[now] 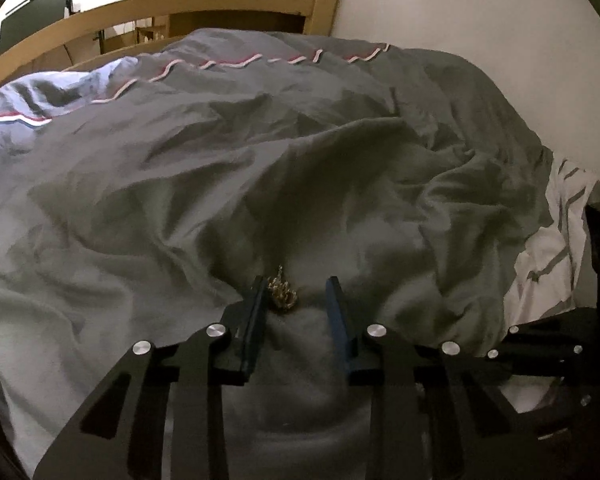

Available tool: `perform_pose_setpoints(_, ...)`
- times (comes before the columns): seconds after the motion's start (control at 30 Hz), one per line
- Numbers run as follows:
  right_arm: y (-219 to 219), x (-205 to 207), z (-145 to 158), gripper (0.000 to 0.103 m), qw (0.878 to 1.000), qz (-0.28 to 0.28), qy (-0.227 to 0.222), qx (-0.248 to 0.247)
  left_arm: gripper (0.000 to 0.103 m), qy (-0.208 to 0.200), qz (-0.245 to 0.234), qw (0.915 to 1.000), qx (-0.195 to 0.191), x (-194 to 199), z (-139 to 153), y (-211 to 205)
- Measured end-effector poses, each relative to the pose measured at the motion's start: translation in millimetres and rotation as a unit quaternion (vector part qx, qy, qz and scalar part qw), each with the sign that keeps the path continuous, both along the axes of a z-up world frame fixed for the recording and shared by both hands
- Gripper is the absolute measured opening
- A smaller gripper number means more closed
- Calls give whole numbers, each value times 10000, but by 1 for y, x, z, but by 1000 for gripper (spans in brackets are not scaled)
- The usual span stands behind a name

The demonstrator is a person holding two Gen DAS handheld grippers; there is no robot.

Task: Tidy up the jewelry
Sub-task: 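Close the left tool on the gold charm while the right tool grips the silver ring, then carry the gold charm in the left tool while the right tool carries the silver ring to the box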

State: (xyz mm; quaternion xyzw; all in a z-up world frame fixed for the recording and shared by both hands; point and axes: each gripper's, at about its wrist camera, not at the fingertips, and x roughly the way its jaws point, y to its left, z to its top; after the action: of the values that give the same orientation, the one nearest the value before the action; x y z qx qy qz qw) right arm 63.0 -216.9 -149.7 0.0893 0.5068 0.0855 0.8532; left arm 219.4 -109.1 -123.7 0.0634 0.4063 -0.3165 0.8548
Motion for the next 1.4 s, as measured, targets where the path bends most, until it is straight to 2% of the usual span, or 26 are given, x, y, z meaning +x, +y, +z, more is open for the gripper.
perform_pose_setpoints(0.1, 1, 2, 0, 20, 10000, 19, 2, -10, 30, -48, -6, 10000, 24, -1, 1, -3)
perform_pose_setpoints(0.23, 0, 0, 1, 20, 10000, 27, 0, -40, 30, 21, 65, 9996, 284, 1, -8, -8)
perform_pose_setpoints(0.37, 0, 0, 0, 20, 10000, 35, 11, -59, 28, 10, 157, 9995, 268, 2, -7, -3)
perform_pose_setpoints(0.57, 10, 0, 1, 20, 9996, 242, -50, -132, 14, 54, 326, 9989, 322, 7, -10, 2)
perform_pose_setpoints(0.77, 8, -1, 6, 20, 9996, 237, -165, 36, 6, 54, 336, 9990, 278, 8, -9, 3)
perform_pose_setpoints(1.1, 7, -4, 18, 20, 9985, 189, -485, 162, 4, -86, 429, 9989, 139, 6, 5, 7)
perform_pose_setpoints(1.23, 8, -4, 19, 20, 9986, 199, -480, 130, 4, -137, 449, 9989, 39, 5, 13, 9)
perform_pose_setpoints(1.33, 9, -7, 20, 20, 9987, 215, -460, 100, 5, -49, 398, 9991, 107, 5, 7, 5)
perform_pose_setpoints(1.37, 9, -7, 20, 20, 9987, 227, -457, 94, 7, -36, 386, 9992, 125, 5, 5, 3)
perform_pose_setpoints(1.4, 9, -6, 20, 20, 9987, 230, -450, 92, 18, -9, 353, 9993, 157, 5, 3, 2)
